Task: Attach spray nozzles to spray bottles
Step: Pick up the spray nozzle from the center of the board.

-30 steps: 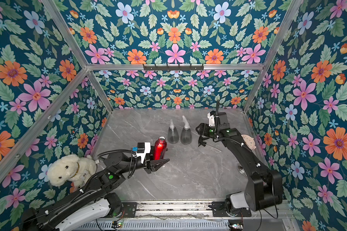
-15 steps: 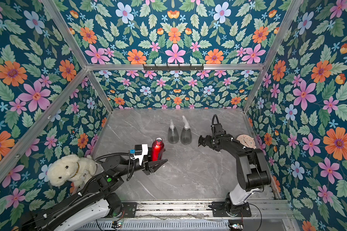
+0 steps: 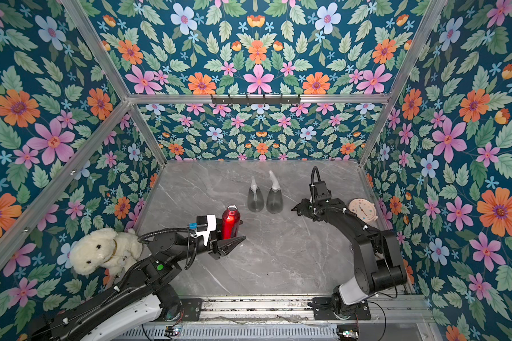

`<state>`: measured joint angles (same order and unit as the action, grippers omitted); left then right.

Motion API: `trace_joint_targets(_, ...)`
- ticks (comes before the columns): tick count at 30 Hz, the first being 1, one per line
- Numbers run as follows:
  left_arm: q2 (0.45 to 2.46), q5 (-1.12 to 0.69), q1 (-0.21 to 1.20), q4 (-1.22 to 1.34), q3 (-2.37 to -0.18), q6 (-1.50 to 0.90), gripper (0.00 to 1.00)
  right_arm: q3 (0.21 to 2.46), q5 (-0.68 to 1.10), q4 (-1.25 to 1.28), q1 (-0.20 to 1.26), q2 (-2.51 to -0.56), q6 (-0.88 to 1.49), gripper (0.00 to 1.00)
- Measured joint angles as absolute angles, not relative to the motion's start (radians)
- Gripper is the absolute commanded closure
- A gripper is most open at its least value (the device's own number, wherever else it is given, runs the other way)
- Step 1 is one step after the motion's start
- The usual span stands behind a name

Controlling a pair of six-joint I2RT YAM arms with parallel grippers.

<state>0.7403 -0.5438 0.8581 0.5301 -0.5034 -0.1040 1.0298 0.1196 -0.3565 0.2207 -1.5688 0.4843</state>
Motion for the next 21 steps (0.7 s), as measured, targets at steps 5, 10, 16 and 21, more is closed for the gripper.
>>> trace_joint_targets(5, 0.752, -0.539, 0.858, 0.53, -0.505, -0.104, 1.0, 1.16, 0.085, -0.429, 0.223, -1.731, 0.424, 0.5)
trace_joint_targets(10, 0.752, -0.53, 0.858, 0.53, -0.505, -0.104, 1.0, 1.268, 0.041, -0.49, 0.243, -1.848, 0.385, 0.5)
trace_joint_targets(16, 0.757, -0.519, 0.858, 0.53, -0.505, -0.104, 1.0, 1.386, -0.007, -0.553, 0.297, -1.937, 0.332, 0.54)
trace_joint_targets(21, 0.76, -0.514, 0.858, 0.53, -0.503, -0.101, 1.0, 1.422, -0.065, -0.602, 0.297, -1.972, 0.301, 0.57)
